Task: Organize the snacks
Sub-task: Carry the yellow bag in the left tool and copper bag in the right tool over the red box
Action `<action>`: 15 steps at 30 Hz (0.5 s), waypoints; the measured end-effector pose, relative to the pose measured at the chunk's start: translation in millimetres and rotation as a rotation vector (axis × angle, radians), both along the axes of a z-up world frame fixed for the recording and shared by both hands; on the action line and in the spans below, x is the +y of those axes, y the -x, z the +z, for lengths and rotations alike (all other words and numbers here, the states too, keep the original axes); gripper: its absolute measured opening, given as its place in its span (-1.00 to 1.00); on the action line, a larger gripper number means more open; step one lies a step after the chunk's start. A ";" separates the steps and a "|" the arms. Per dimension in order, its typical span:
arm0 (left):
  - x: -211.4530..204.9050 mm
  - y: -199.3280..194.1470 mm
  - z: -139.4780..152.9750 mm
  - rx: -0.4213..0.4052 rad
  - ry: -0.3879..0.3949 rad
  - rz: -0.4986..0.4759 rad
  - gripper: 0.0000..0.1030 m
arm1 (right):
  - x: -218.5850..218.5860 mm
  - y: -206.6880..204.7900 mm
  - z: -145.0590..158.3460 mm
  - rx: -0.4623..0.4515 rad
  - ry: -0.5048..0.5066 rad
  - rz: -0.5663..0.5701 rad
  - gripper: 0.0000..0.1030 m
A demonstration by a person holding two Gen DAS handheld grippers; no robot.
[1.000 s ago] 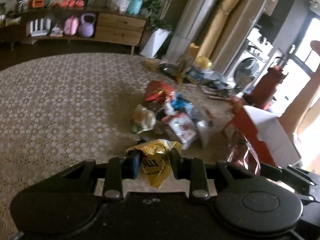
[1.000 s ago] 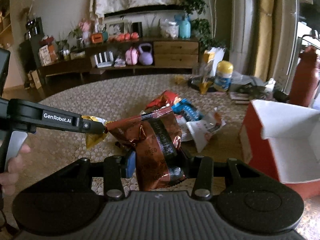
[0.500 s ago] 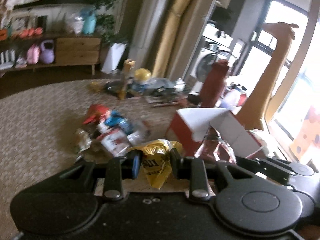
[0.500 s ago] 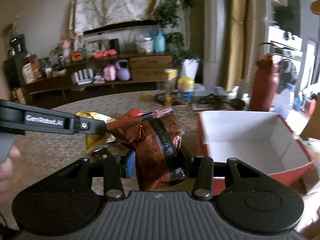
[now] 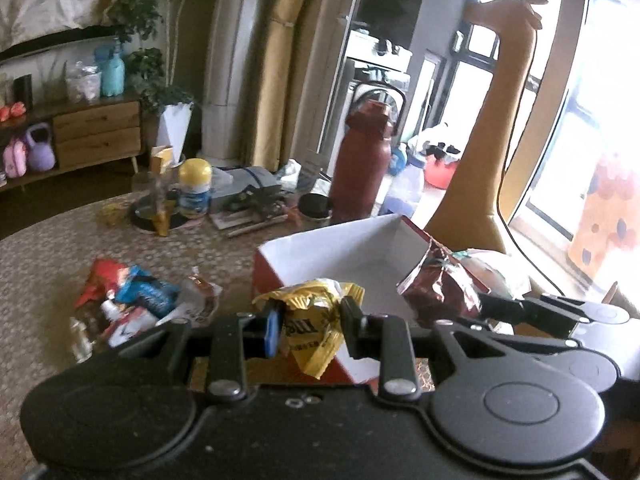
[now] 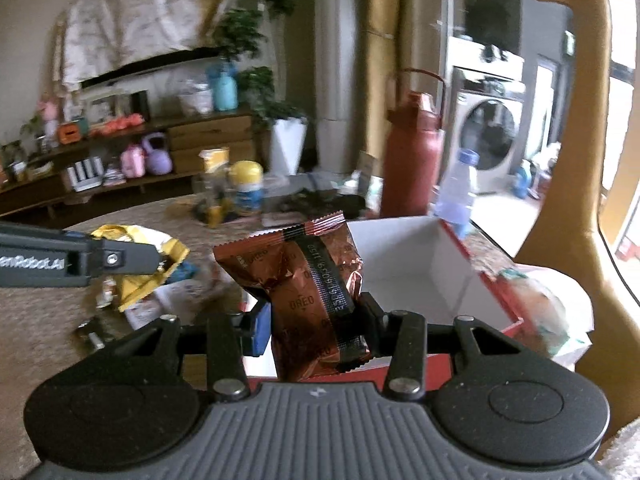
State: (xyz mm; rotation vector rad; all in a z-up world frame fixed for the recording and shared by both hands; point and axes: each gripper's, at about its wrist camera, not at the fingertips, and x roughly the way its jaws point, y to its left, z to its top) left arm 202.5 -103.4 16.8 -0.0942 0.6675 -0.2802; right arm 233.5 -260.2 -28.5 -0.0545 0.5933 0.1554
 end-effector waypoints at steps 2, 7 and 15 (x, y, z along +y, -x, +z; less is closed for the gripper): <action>-10.6 -9.8 -4.6 0.009 -0.005 -0.013 -0.45 | -12.0 -8.6 -5.5 0.013 0.001 -0.026 -0.15; -34.5 -29.0 -16.9 0.028 -0.022 -0.045 -0.45 | -33.6 -30.8 -19.1 0.046 0.006 -0.077 -0.15; -65.1 -62.8 -44.3 0.081 -0.043 -0.078 -0.44 | -54.4 -62.3 -37.5 0.089 0.014 -0.122 -0.15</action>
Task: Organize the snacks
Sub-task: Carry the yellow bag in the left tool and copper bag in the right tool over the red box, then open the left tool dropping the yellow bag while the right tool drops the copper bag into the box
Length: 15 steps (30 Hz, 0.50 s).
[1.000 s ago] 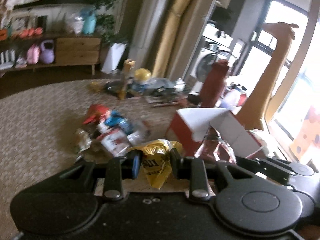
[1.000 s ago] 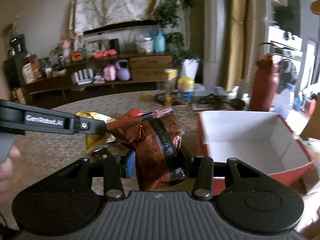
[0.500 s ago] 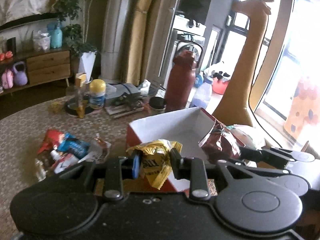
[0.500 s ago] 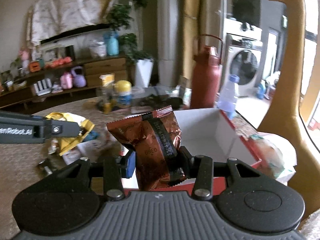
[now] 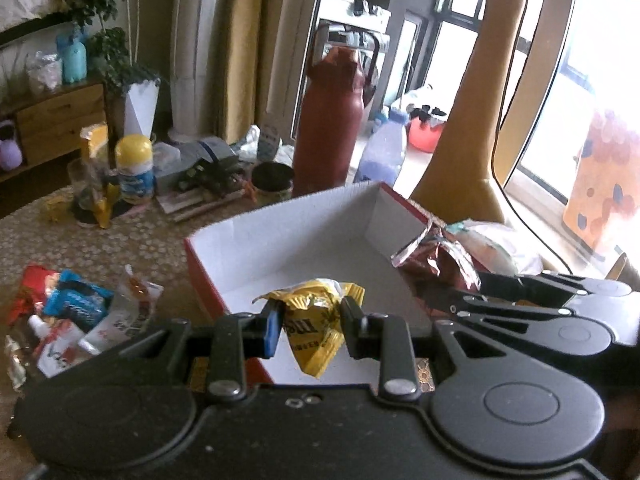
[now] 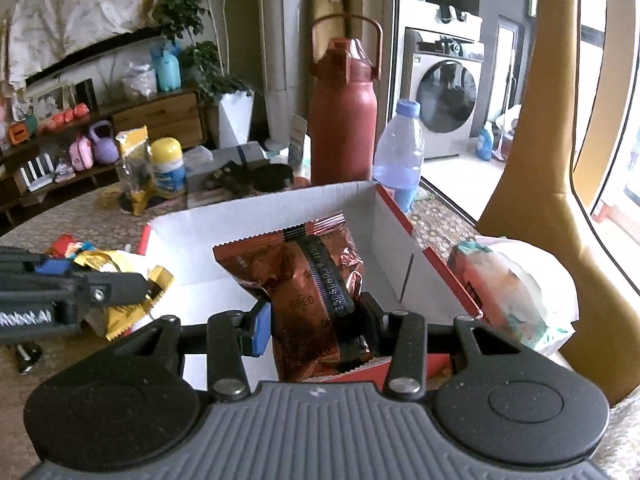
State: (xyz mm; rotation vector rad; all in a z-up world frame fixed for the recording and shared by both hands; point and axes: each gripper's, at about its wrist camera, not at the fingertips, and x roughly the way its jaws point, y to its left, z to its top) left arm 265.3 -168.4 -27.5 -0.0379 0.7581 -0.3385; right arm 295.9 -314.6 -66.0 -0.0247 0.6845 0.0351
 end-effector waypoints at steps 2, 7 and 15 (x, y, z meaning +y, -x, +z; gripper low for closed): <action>-6.8 -7.1 -7.7 0.012 -0.015 -0.012 -0.44 | -2.1 -6.5 -6.0 0.012 0.003 -0.006 -0.15; -20.5 -21.3 -28.3 0.048 -0.043 -0.051 -0.44 | -6.4 -20.7 -20.8 0.045 0.002 -0.009 -0.15; -30.4 -37.5 -55.7 0.086 -0.093 -0.101 -0.44 | -4.3 -45.9 -37.4 0.085 0.026 0.003 -0.15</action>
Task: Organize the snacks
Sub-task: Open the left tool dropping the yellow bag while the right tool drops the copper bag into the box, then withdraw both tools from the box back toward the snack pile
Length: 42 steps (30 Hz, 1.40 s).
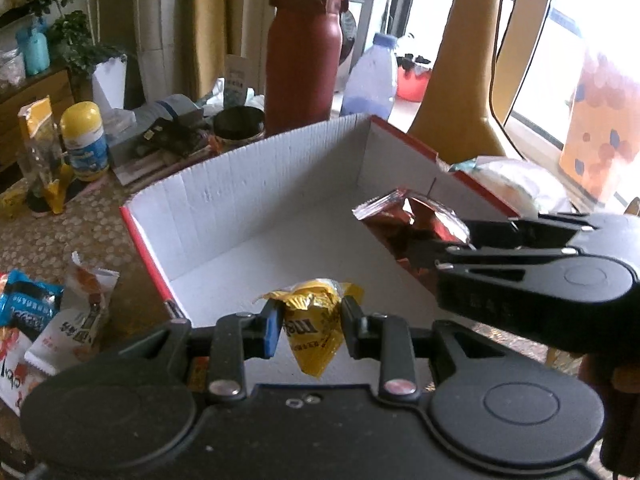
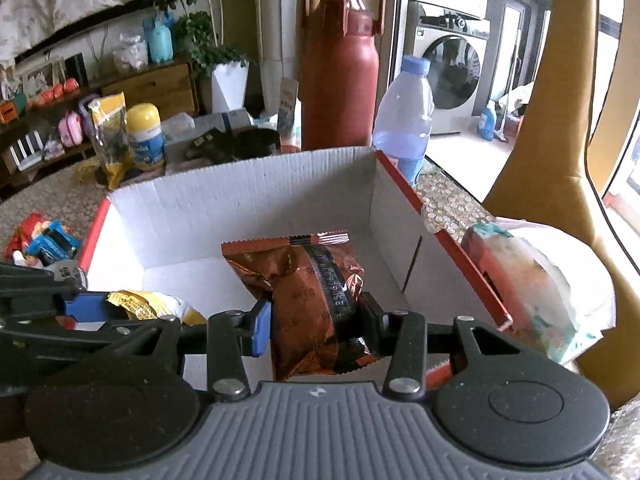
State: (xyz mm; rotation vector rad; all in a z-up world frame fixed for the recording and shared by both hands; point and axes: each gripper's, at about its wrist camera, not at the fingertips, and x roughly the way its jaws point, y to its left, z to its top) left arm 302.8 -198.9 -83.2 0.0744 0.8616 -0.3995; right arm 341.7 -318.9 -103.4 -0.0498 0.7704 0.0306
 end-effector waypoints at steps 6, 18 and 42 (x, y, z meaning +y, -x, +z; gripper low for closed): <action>-8.1 -12.4 -13.3 0.033 -0.057 -0.047 -0.41 | 1.1 -12.8 -14.7 0.059 0.016 -0.003 -0.13; -8.9 -7.6 -14.2 0.017 -0.052 -0.089 -0.13 | 1.7 -10.3 -18.5 0.082 0.020 -0.039 0.15; 44.9 90.0 67.4 -0.161 -0.014 -0.019 0.72 | 34.7 95.0 68.3 -0.076 -0.040 -0.028 0.51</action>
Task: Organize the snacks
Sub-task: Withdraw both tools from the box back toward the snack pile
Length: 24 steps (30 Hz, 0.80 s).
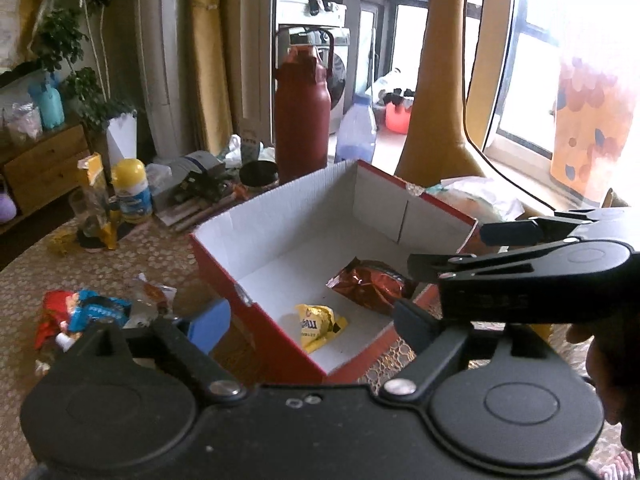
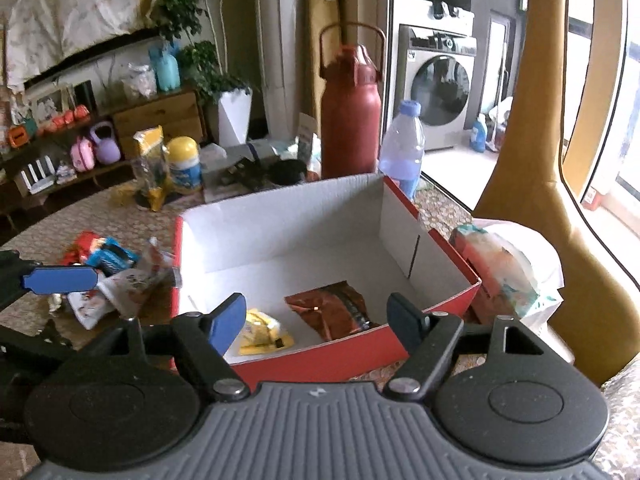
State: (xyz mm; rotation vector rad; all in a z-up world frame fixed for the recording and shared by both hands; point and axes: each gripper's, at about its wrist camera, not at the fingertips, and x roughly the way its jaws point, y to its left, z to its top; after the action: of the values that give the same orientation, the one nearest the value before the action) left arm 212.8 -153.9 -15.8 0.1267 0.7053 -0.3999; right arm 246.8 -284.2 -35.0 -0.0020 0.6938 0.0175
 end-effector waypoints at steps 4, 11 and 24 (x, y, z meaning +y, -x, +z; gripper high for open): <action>14.3 17.2 9.9 -0.017 0.015 0.009 0.73 | 10.8 18.6 11.8 -0.031 0.004 0.015 0.60; 43.1 44.0 22.9 -0.057 0.018 0.048 0.82 | 32.1 46.6 27.2 -0.069 -0.016 0.054 0.62; 128.4 80.5 30.1 -0.099 0.046 0.181 0.98 | 89.5 86.0 32.9 -0.138 -0.133 0.186 0.89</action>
State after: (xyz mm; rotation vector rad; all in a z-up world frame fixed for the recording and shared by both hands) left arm 132.2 -25.5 14.3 0.0383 0.6040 -0.2346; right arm 160.7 -194.8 -2.2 0.0590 0.5521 0.2402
